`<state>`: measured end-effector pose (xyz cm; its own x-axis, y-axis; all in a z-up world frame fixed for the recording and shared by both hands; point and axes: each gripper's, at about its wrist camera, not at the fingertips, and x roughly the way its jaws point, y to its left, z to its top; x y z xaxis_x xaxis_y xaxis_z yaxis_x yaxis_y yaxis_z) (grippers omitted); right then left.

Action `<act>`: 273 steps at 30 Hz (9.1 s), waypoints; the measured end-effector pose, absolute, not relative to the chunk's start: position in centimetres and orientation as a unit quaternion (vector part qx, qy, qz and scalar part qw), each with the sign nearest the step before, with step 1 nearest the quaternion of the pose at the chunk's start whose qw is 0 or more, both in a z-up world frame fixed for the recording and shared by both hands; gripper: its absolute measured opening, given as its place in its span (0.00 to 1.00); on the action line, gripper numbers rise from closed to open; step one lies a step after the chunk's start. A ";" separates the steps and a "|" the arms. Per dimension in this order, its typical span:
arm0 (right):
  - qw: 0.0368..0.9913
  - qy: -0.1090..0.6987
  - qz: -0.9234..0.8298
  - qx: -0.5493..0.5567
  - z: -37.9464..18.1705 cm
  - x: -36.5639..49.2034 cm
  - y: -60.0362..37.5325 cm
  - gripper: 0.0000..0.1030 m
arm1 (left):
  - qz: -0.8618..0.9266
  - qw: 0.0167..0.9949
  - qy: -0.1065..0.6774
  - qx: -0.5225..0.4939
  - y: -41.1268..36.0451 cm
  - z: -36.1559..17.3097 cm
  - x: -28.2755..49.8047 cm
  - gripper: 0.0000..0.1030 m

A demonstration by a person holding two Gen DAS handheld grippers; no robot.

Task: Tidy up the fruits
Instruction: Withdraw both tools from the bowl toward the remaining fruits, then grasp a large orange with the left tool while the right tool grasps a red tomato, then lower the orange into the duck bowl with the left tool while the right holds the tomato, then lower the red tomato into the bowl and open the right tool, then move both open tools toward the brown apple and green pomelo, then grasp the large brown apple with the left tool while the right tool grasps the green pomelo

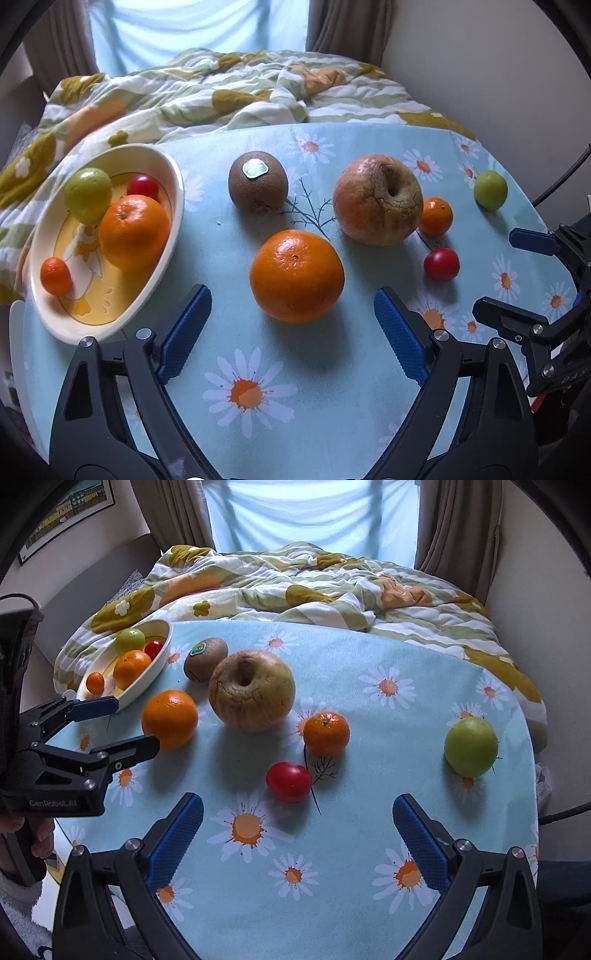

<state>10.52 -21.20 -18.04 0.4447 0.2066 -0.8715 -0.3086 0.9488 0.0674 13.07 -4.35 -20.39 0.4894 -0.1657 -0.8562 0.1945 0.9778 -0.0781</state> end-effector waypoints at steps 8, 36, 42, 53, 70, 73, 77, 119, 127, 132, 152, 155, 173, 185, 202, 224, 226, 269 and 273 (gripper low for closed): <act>0.836 0.516 0.174 -0.069 -20.1 11.8 -21.0 0.94 | -0.105 0.852 0.513 0.026 -5.0 -22.5 14.7 0.74; 0.822 0.520 0.210 -0.095 -21.8 13.1 -19.3 0.39 | -0.078 0.853 0.515 0.027 -4.5 -23.0 13.3 0.63; 0.823 0.515 0.216 -0.103 -21.4 13.0 -19.0 0.30 | -0.071 0.856 0.511 0.020 -4.1 -22.5 12.6 0.63; 0.834 0.494 0.222 -0.103 -17.7 12.2 -18.0 0.30 | -0.063 0.870 0.488 0.009 -2.5 -18.4 11.4 0.63; 0.851 0.467 0.227 -0.080 -10.9 12.3 -11.8 0.30 | -0.057 0.894 0.445 -0.010 5.4 -10.9 10.4 0.63; 0.852 0.464 0.230 -0.078 -10.4 12.6 -9.5 0.30 | -0.060 0.894 0.443 -0.010 7.5 -10.6 10.9 0.63; 0.853 0.462 0.234 -0.071 -10.1 13.5 -6.4 0.30 | -0.061 0.894 0.444 -0.006 10.3 -10.6 11.9 0.63; 0.848 0.491 0.198 -0.025 -13.8 19.6 2.0 0.30 | -0.096 0.880 0.461 0.053 18.7 -16.7 19.8 1.00; 0.845 0.484 0.223 -0.039 -12.9 20.1 2.3 0.30 | -0.073 0.879 0.470 0.043 18.8 -15.9 17.8 1.00; 0.842 0.482 0.240 -0.046 -12.8 21.3 2.9 0.30 | -0.057 0.879 0.473 0.031 19.0 -15.7 16.8 1.00; 0.822 0.494 0.276 -0.064 -16.5 25.3 4.6 0.30 | -0.030 0.877 0.479 -0.003 19.6 -17.2 16.3 1.00; 0.825 0.490 0.272 -0.074 -16.5 25.3 4.6 0.30 | -0.030 0.875 0.484 -0.002 19.4 -17.4 16.3 1.00; 0.846 0.463 0.257 -0.059 -15.0 23.8 2.3 0.91 | -0.026 0.875 0.484 0.003 19.0 -16.6 15.5 1.00; 0.870 0.443 0.215 -0.034 -10.7 20.6 0.2 1.00 | -0.042 0.888 0.457 0.028 17.9 -12.0 13.8 1.00; 0.905 0.422 0.048 0.000 -5.3 12.5 -11.1 1.00 | -0.145 0.891 0.428 0.040 10.4 -8.1 12.7 1.00; 0.890 0.451 0.061 -0.008 -10.7 11.3 -29.7 1.00 | -0.123 0.883 0.452 0.022 -8.1 -14.0 13.2 1.00; 0.888 0.455 0.063 -0.014 -11.6 11.6 -30.6 1.00 | -0.123 0.883 0.451 0.033 -9.1 -15.0 13.6 1.00; 0.853 0.512 0.088 -0.046 -20.7 18.4 -33.4 0.55 | -0.102 0.863 0.486 0.094 -13.3 -22.1 17.7 0.79; 0.854 0.511 0.089 -0.047 -20.7 18.6 -33.5 0.50 | -0.099 0.863 0.487 0.088 -13.1 -22.2 17.1 0.79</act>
<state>18.62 -33.50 -20.69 0.4624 0.1033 -0.8807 -0.1993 0.9799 0.0103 17.12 -13.13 -22.18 0.5056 -0.0858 -0.8585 0.2569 0.9649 0.0549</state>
